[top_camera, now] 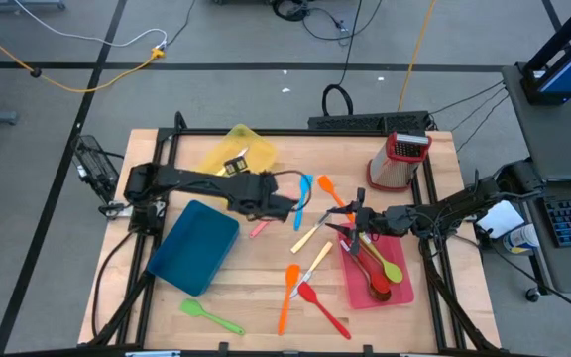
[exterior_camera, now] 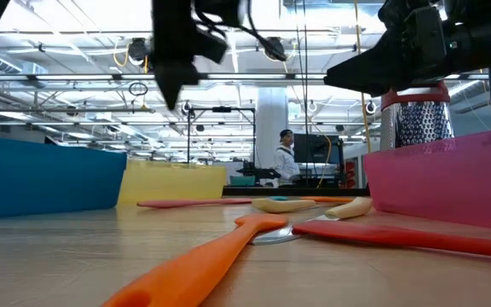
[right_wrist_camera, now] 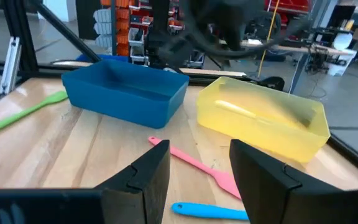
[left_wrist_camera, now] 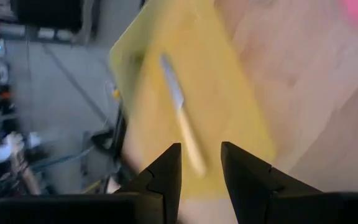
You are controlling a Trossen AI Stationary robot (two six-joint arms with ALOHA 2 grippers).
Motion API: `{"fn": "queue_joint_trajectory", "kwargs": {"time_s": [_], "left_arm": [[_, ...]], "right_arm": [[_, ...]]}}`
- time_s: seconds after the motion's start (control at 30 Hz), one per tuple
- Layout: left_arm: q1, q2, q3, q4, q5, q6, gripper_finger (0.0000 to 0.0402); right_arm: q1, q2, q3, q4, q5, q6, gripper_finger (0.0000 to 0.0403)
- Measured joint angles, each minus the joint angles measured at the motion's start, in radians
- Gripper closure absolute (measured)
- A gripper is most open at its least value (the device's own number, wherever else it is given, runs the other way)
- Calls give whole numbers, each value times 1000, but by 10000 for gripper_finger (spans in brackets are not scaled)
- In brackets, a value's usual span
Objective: Pick & Place Kitchen Items
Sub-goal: Put the yellow knife into the yellow bin
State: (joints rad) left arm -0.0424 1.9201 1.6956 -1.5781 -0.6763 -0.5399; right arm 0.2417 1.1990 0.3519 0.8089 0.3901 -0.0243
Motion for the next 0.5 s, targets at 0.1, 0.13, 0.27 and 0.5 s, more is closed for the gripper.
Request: {"fn": "queue_joint_trajectory", "kwargs": {"time_s": [0.1,0.13,0.27,0.5], "left_arm": [[-41,-63,-7,19,11,-12,284],[-54,-84,-4,15,7,-16,284],[-102,-187,-7,11,-4,-75,284],[-177,-335,-72,82,-82,-176,284]], "right_arm": [[0,0,0,-2,0,29,243],[0,0,0,-6,0,41,243],[0,0,0,-26,0,94,243],[0,0,0,-81,0,144,243]]}}
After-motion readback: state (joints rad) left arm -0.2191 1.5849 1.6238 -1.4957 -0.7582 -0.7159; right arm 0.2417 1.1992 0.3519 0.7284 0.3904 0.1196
